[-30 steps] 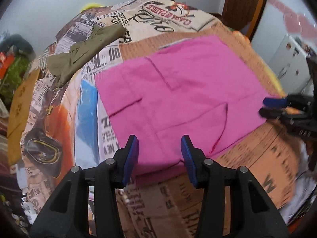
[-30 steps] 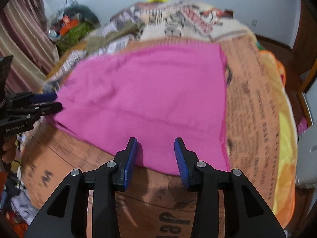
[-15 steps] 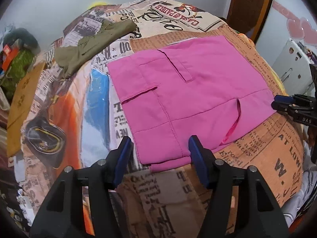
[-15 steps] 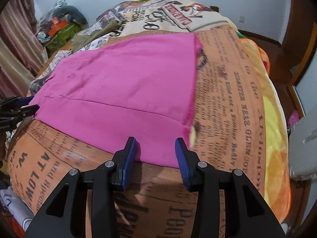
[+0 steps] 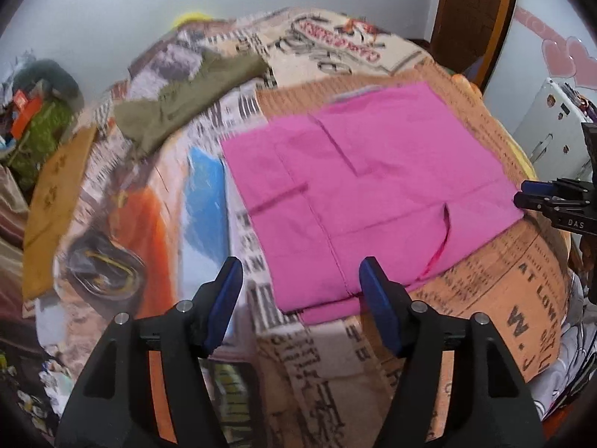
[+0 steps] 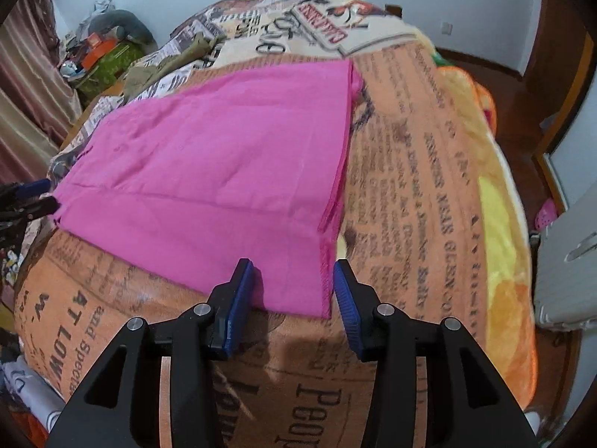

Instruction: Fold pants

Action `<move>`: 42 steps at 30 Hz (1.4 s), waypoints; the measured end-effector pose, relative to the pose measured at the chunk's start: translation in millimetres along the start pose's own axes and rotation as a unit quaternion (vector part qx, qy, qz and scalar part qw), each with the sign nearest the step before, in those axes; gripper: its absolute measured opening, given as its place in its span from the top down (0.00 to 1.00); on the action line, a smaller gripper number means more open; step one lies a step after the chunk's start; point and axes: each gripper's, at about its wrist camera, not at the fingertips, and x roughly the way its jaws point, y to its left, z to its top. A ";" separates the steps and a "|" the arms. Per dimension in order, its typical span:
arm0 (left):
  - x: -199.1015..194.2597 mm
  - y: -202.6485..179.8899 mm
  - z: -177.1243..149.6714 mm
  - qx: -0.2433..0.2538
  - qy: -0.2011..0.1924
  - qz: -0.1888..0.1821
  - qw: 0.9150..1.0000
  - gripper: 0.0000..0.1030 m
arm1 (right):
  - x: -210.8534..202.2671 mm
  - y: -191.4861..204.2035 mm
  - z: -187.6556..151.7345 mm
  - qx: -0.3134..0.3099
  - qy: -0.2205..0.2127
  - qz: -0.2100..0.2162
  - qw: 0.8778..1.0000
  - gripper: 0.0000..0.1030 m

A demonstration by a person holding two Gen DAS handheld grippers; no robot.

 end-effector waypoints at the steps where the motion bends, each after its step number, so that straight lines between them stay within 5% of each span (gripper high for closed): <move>1: -4.1 2.2 5.1 0.000 -0.007 0.010 1.000 0.35 | -1.5 -0.9 2.9 0.002 -0.005 0.001 1.000 0.61; 7: -2.7 34.3 39.5 -0.047 -0.025 0.018 0.998 0.35 | -11.2 -3.3 31.6 0.009 -0.039 0.008 0.999 0.61; 12: 24.0 55.7 62.1 -0.082 -0.004 0.009 0.997 0.35 | -14.3 -1.5 61.5 -0.001 -0.065 0.006 0.998 0.61; 23: 63.4 64.1 98.3 -0.078 0.000 0.014 0.997 0.35 | 13.1 -13.6 106.5 -0.007 -0.072 -0.001 0.997 0.61; 33: 97.9 75.7 98.0 -0.089 0.018 0.012 0.996 0.35 | 53.3 -28.0 135.5 -0.009 -0.063 -0.006 0.998 0.61; 42: 115.7 78.2 94.3 -0.108 0.042 -0.031 0.993 0.62 | 87.4 -43.3 153.8 -0.002 -0.050 -0.008 0.999 0.61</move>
